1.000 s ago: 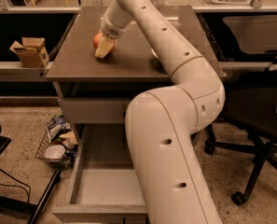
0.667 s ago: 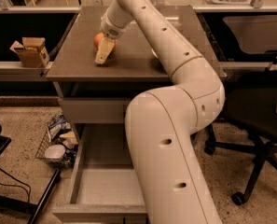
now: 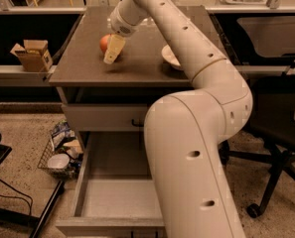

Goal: Pick apple from middle drawer and place on counter

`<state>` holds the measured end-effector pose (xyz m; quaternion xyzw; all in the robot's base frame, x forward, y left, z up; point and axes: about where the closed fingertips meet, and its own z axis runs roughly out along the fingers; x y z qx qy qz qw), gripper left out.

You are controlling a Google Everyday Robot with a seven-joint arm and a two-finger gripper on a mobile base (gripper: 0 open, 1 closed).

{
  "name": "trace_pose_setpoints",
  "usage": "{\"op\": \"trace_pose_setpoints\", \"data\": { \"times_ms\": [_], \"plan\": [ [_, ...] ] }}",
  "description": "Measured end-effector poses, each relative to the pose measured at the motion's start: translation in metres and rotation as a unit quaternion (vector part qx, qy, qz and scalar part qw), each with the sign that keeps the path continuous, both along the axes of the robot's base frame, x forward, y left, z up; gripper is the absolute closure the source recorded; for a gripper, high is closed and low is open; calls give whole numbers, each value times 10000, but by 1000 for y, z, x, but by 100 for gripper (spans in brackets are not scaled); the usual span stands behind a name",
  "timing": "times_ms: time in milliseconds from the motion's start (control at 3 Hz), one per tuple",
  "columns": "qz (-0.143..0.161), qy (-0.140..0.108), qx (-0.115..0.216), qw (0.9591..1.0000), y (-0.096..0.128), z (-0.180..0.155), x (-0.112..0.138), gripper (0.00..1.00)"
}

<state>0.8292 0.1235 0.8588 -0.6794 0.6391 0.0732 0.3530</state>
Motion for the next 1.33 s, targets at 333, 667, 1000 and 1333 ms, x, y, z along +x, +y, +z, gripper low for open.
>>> {"op": "trace_pose_setpoints", "data": {
  "times_ms": [333, 667, 1000, 1333],
  "plan": [
    [246, -508, 503, 9971, -17, 36, -14, 0],
    [446, -1158, 1046, 9867, -48, 67, -38, 0],
    [535, -1713, 1342, 9746, -75, 93, -72, 0],
    [544, -2251, 1403, 9627, -95, 122, -115, 0]
  ]
}}
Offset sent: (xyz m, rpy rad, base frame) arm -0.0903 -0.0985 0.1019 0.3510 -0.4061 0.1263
